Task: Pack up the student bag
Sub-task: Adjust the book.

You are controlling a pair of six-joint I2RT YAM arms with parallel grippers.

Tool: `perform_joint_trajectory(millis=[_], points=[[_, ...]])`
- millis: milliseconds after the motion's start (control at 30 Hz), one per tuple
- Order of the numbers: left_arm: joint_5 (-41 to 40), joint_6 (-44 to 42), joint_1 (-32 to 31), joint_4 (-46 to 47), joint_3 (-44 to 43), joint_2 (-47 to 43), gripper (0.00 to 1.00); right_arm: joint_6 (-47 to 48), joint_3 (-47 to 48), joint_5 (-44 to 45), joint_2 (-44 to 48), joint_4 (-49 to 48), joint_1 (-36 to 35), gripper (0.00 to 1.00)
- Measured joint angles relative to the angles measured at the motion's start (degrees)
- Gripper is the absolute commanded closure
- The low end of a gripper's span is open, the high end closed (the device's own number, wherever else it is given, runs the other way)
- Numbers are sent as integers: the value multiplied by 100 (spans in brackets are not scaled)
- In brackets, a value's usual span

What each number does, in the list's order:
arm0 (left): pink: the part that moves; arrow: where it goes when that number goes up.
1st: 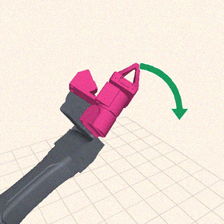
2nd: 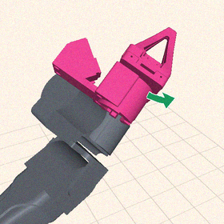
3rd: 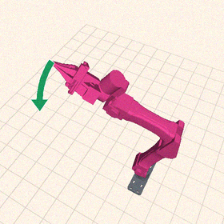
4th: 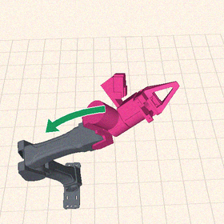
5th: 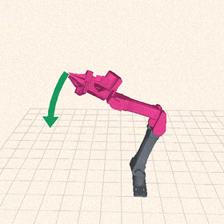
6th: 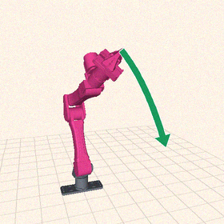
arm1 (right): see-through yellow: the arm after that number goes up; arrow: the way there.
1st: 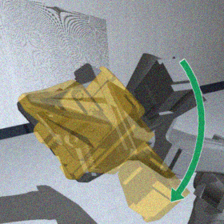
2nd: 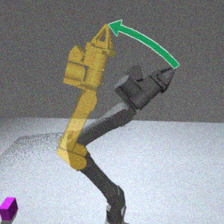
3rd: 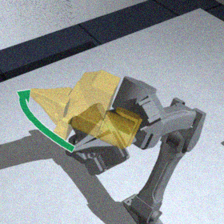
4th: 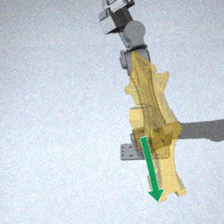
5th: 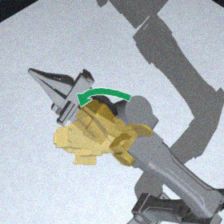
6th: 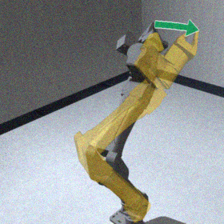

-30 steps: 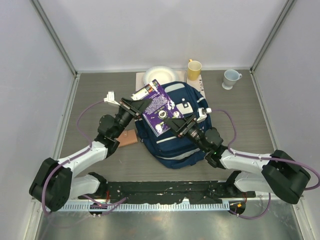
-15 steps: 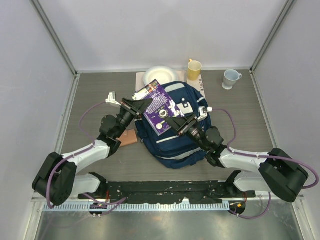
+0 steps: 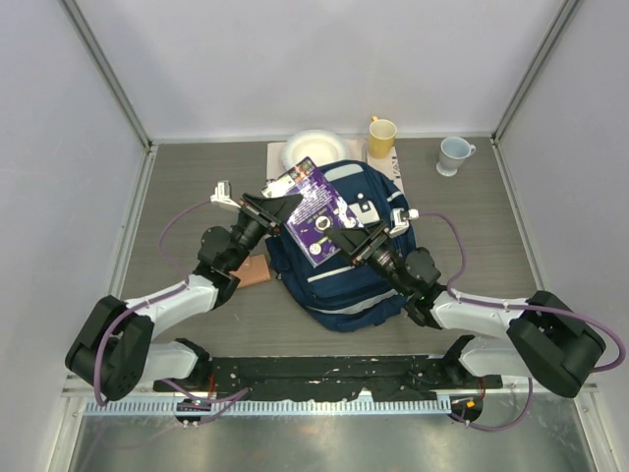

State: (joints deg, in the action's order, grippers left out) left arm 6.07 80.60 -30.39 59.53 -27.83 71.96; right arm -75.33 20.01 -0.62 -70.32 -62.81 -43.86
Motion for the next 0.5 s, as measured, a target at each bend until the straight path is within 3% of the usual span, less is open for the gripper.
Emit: perform_joint_trajectory(millis=[167, 267, 300, 433, 467, 500], points=[[44, -4, -31, 24, 0, 46, 100, -26, 0, -15, -103, -20, 11, 36], [81, -4, -39, 28, 0, 59, 100, -57, 0, -22, -136, -46, 11, 52], [87, -2, -39, 28, 0, 63, 100, -72, 0, -22, -136, -50, 11, 65], [103, -15, -39, 22, 0, 103, 98, -140, 0, -52, -131, -229, 15, 97], [103, -13, -39, 28, 0, 111, 89, -151, -7, -59, -131, -225, 17, 99], [105, -15, -39, 22, 0, 111, 54, -138, -17, -55, -131, -223, 20, 99]])
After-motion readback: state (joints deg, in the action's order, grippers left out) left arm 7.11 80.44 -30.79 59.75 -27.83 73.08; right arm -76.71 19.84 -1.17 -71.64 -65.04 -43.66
